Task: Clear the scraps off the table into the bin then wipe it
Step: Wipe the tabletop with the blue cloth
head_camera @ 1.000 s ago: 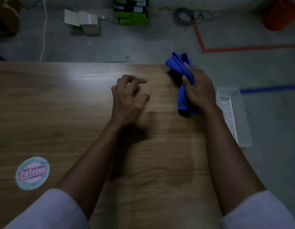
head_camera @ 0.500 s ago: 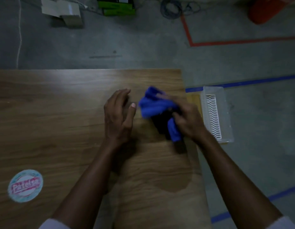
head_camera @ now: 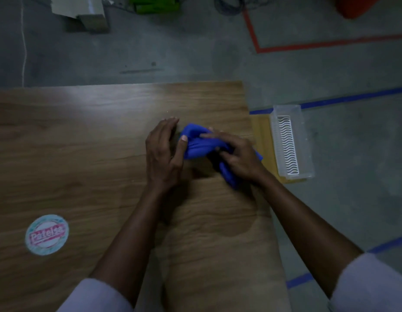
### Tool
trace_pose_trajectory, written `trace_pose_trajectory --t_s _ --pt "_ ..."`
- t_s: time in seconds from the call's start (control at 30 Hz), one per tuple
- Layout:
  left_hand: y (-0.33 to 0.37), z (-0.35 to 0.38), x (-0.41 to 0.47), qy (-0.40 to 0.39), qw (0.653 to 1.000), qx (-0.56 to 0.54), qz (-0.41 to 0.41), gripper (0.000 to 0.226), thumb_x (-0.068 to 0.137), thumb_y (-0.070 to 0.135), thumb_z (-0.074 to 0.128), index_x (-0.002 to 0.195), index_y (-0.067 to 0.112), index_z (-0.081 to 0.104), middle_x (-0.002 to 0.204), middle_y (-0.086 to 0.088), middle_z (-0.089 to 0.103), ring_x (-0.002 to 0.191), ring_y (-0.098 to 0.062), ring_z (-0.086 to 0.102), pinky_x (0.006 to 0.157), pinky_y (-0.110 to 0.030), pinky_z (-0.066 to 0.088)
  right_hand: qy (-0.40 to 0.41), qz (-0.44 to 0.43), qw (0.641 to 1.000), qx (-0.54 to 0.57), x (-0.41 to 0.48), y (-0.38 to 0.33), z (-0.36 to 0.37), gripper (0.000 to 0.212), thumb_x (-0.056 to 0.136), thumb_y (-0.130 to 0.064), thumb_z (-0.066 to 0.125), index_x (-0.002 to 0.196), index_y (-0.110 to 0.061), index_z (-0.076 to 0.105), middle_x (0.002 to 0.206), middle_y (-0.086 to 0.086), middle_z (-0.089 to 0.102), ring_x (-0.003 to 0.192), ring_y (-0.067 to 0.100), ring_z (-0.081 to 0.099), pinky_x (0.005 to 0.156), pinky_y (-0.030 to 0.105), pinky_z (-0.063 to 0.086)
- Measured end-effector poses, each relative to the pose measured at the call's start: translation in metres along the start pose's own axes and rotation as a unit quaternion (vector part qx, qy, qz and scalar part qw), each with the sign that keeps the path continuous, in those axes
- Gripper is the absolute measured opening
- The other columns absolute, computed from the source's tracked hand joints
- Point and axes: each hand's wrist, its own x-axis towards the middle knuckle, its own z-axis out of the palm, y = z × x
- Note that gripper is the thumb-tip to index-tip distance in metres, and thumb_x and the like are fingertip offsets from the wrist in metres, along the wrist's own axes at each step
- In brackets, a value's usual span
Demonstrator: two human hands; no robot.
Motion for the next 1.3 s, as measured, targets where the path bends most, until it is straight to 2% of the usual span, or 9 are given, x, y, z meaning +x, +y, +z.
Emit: trace_pose_trajectory --t_s 0.07,0.13,0.3,0.53,0.67,0.87,1.03,1.17,1.3 --pt "0.005 0.0 -0.003 -0.011 1.0 0.0 0.012 0.049 0.1 0.033 0.046 0.139 0.007 0.059 0.142 -0.012 0.059 0.138 -0.027 0.049 0.113 -0.053 0.037 0.114 0.045 0.992 0.029 0.015 -0.006 -0.02 0.045 0.088 -0.004 0.055 0.13 -0.017 0.064 0.129 -0.011 0.066 0.124 0.007 0.058 0.111 0.034 0.043" --pt "0.008 0.003 -0.008 -0.021 0.999 0.004 0.027 0.048 0.1 0.034 0.046 0.14 0.01 0.058 0.144 -0.011 0.058 0.141 -0.026 0.047 0.115 -0.053 0.035 0.146 0.044 0.988 -0.022 0.044 0.003 -0.04 0.047 0.088 -0.01 0.054 0.134 -0.018 0.061 0.138 0.004 0.062 0.131 0.018 0.054 0.115 0.038 0.039" --pt "0.006 0.007 -0.031 -0.013 1.0 0.016 0.014 0.054 0.1 0.038 0.046 0.145 0.008 0.054 0.149 -0.009 0.054 0.143 -0.026 0.043 0.117 -0.05 0.032 0.043 0.002 0.966 -0.255 0.054 0.035 -0.005 0.053 0.09 -0.023 0.052 0.143 -0.03 0.053 0.16 -0.004 0.037 0.153 0.029 0.02 0.124 0.043 0.013" --pt "0.022 -0.006 -0.071 -0.024 1.0 -0.001 0.0 0.059 0.1 0.042 0.047 0.149 0.009 0.048 0.157 -0.01 0.044 0.147 -0.021 0.037 0.121 -0.043 0.029 -0.084 -0.037 0.991 -0.096 -0.049 0.0 0.013 0.042 0.091 -0.014 0.059 0.132 -0.021 0.064 0.151 -0.001 0.05 0.145 0.015 0.036 0.123 0.035 0.023" --pt "0.031 -0.007 -0.106 -0.012 1.0 -0.013 0.004 0.058 0.099 0.039 0.048 0.148 0.008 0.049 0.155 -0.008 0.047 0.145 -0.022 0.04 0.12 -0.039 0.03 0.054 0.058 0.996 -0.045 -0.039 0.0 -0.037 0.042 0.095 -0.02 0.056 0.136 -0.013 0.061 0.13 0.01 0.066 0.123 0.025 0.06 0.104 0.033 0.044" --pt "0.021 0.009 -0.15 -0.025 0.998 0.053 0.011 0.065 0.099 0.044 0.046 0.153 0.008 0.042 0.161 -0.009 0.039 0.151 -0.023 0.032 0.125 -0.04 0.022 0.0 -0.101 0.946 -0.308 -0.054 0.046 -0.001 0.049 0.098 -0.03 0.048 0.147 -0.031 0.049 0.163 0.001 0.032 0.152 0.029 0.023 0.123 0.048 0.016" --pt "0.032 0.007 -0.18 -0.058 0.995 0.079 -0.034 0.075 0.1 0.056 0.034 0.158 0.009 0.027 0.165 -0.001 0.021 0.156 -0.02 0.016 0.128 -0.037 0.009 -0.099 -0.156 0.962 -0.199 -0.155 0.023 0.035 0.057 0.088 -0.016 0.05 0.144 -0.028 0.053 0.161 -0.003 0.036 0.153 0.023 0.023 0.125 0.049 0.017" --pt "0.056 -0.004 -0.207 -0.044 0.994 0.02 -0.102 0.079 0.097 0.058 0.031 0.159 0.009 0.028 0.163 0.004 0.02 0.154 -0.011 0.013 0.128 -0.038 0.006 0.008 -0.08 0.997 -0.013 -0.195 -0.018 0.027 0.048 0.09 -0.006 0.054 0.132 -0.028 0.06 0.133 -0.009 0.06 0.123 0.011 0.056 0.105 0.043 0.046" --pt "0.052 -0.008 -0.23 -0.033 0.995 0.01 -0.095 0.075 0.098 0.056 0.034 0.157 0.01 0.033 0.165 -0.005 0.028 0.154 -0.009 0.016 0.128 -0.035 0.005 0.079 -0.044 0.993 -0.078 -0.154 -0.015 -0.004 0.041 0.098 -0.02 0.049 0.136 -0.029 0.058 0.141 -0.001 0.058 0.132 0.02 0.051 0.108 0.041 0.04"
